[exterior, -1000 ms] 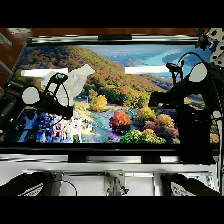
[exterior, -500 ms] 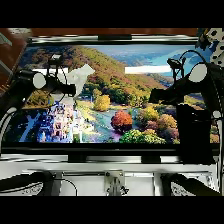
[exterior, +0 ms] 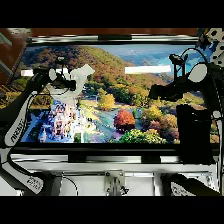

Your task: Fold the shirts.

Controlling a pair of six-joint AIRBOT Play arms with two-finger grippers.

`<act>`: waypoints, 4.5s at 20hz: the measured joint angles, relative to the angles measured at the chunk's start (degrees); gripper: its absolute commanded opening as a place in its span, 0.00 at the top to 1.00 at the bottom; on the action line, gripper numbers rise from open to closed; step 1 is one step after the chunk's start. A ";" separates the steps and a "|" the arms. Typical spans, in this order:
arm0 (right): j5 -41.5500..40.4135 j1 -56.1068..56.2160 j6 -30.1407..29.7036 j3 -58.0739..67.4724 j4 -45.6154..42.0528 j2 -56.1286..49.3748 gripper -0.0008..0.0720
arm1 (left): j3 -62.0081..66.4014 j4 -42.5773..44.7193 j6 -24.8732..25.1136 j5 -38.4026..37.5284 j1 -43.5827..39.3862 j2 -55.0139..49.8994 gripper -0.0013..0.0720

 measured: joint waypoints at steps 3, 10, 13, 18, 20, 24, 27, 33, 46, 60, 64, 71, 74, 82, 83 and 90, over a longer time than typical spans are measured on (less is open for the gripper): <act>-0.63 0.02 0.02 0.00 0.28 0.00 0.05 | 0.57 1.05 -0.11 2.49 0.20 -3.23 0.21; -1.38 0.02 0.04 0.00 1.62 0.00 0.05 | 2.73 1.62 -0.39 -0.28 0.15 -4.66 0.93; -1.70 0.02 -0.57 0.07 1.53 0.04 0.05 | 7.21 0.98 -0.42 -2.12 -1.18 -0.94 0.93; -1.22 0.04 -2.43 4.04 0.44 2.89 0.05 | 13.70 0.39 -0.42 -3.48 -7.32 12.00 0.93; -0.66 0.04 -2.99 7.19 -2.19 5.79 0.05 | 14.73 0.39 -0.42 -4.28 -10.97 18.97 0.93; 0.83 0.04 -2.97 13.22 -10.93 14.03 0.05 | 15.43 0.13 -0.57 -11.13 -19.30 31.15 0.93; 2.99 0.04 -1.44 15.21 -14.88 19.82 0.05 | 15.10 0.26 -2.64 -17.84 -25.77 35.69 0.93; 8.37 0.04 1.14 10.62 -8.24 23.21 0.05 | 0.28 0.22 -8.35 -22.01 -37.00 35.36 0.92; 0.20 -0.02 -4.28 -17.97 1.84 18.88 0.05 | -17.94 -5.86 -17.29 -29.44 -21.22 45.83 0.25; 2.36 0.17 -14.67 -20.74 25.05 -2.67 0.05 | -68.83 -28.87 -15.50 -7.65 -12.72 57.53 0.25; 2.56 3.56 -13.90 -20.76 24.11 -3.37 0.05 | -70.25 -33.48 -9.97 -1.01 -12.70 51.87 0.27; -0.85 11.96 -11.10 -20.76 22.27 -6.86 0.05 | -70.55 -39.74 -3.67 5.33 -12.68 45.64 0.65; -1.40 13.90 -10.43 -20.76 22.38 -9.09 0.05 | -70.69 -39.04 -2.27 7.13 -12.70 44.94 0.93; -5.22 14.95 -9.01 -20.74 25.18 -11.23 0.05 | -69.51 -38.10 0.57 7.61 -12.63 47.74 0.94; -5.77 14.99 -8.96 -20.76 25.64 -11.63 0.05 | -69.26 -38.42 0.68 7.74 -12.68 48.68 0.94; -7.41 15.08 -10.43 -20.35 29.57 -15.67 0.90 | -67.08 -39.12 1.64 9.22 -12.68 53.16 0.94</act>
